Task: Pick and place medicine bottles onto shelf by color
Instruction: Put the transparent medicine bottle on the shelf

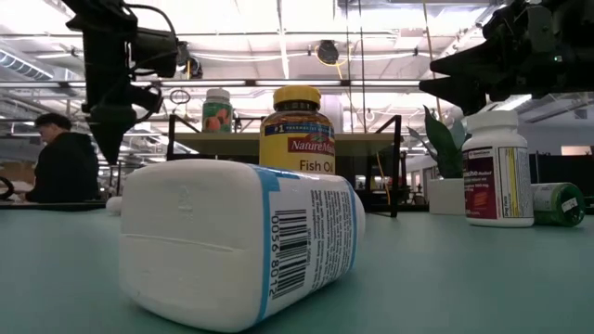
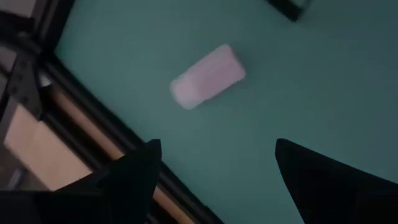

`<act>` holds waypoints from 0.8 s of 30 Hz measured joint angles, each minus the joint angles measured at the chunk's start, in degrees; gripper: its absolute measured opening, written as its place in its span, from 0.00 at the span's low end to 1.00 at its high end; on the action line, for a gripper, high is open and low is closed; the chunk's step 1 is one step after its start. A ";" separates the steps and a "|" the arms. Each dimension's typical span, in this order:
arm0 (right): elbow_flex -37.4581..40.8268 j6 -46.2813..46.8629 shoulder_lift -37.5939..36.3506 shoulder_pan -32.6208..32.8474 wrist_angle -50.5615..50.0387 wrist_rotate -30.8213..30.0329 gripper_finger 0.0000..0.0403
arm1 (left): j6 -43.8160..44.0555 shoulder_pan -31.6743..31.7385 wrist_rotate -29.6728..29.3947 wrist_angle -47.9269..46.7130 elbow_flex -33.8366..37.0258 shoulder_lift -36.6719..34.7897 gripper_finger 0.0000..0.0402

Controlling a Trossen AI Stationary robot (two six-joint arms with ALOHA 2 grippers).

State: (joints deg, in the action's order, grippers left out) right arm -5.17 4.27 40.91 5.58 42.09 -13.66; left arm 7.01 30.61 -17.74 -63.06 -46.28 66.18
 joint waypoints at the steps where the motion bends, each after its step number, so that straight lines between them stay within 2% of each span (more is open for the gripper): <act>1: 0.00 0.00 -0.02 0.00 0.00 0.00 0.65 | 0.91 0.17 -1.16 -0.15 0.00 0.29 0.79; 3: 0.00 0.00 -0.02 0.00 0.00 -0.01 0.65 | 3.51 0.59 -3.26 -0.99 -0.15 0.80 0.79; 6: 0.00 0.00 -0.02 0.00 0.08 -0.01 0.65 | 8.00 1.51 -3.39 -1.74 -0.78 1.13 0.79; 9: 0.00 -0.07 0.00 0.00 0.12 -0.01 0.65 | 12.23 2.18 -1.74 -1.82 -0.94 0.76 0.79; 15: 0.00 1.37 -0.02 0.00 0.66 -0.01 0.65 | 29.47 3.56 1.78 -2.21 -0.61 0.56 0.79; 24: 0.00 3.04 -0.02 0.00 0.76 -0.01 0.65 | 42.72 3.92 2.28 1.52 4.33 0.56 0.79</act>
State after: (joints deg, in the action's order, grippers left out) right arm -5.17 7.31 40.88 5.58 42.85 -13.67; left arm 49.73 34.54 -15.46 -61.54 -41.95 66.74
